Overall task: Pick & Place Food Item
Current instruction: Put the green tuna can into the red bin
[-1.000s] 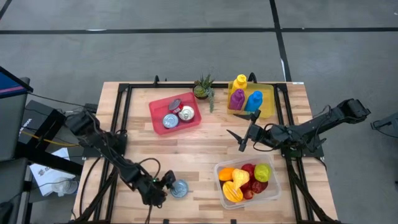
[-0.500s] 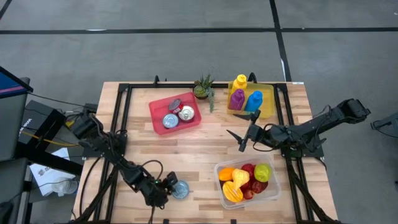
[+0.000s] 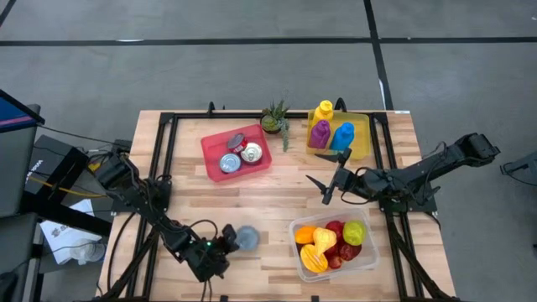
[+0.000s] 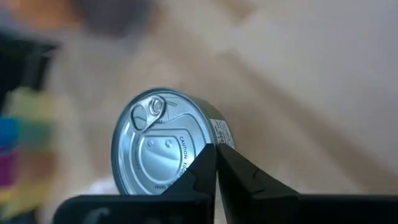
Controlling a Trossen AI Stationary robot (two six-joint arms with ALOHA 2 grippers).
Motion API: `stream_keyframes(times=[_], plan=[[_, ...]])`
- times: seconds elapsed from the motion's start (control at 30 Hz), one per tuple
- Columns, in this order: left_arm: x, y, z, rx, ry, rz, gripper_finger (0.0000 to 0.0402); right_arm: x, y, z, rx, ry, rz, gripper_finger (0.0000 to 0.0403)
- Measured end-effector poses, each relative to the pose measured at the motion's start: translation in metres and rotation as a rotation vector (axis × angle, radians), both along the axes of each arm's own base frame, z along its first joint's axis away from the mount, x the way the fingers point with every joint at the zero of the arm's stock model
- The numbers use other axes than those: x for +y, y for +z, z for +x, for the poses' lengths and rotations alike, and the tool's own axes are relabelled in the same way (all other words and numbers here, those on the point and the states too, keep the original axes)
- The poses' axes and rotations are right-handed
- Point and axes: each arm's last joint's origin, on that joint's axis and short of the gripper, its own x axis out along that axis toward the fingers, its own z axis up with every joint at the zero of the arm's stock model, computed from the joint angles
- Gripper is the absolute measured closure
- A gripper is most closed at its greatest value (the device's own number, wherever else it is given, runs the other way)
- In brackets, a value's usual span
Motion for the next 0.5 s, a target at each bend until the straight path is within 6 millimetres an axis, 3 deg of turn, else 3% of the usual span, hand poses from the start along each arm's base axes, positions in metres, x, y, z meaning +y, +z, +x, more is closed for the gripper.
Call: stream_keyframes(times=[0.3,0.5], plan=[[0.014,0.006,0.006,-0.251,0.294,0.146,0.0401,-0.001,0.0,-0.001,0.0,-0.038,-0.001,0.0075],[0.034,0.008,0.018,-0.31,0.427,0.224,0.0401,-0.001,0.0,-0.001,0.0,-0.042,-0.001,0.0075]])
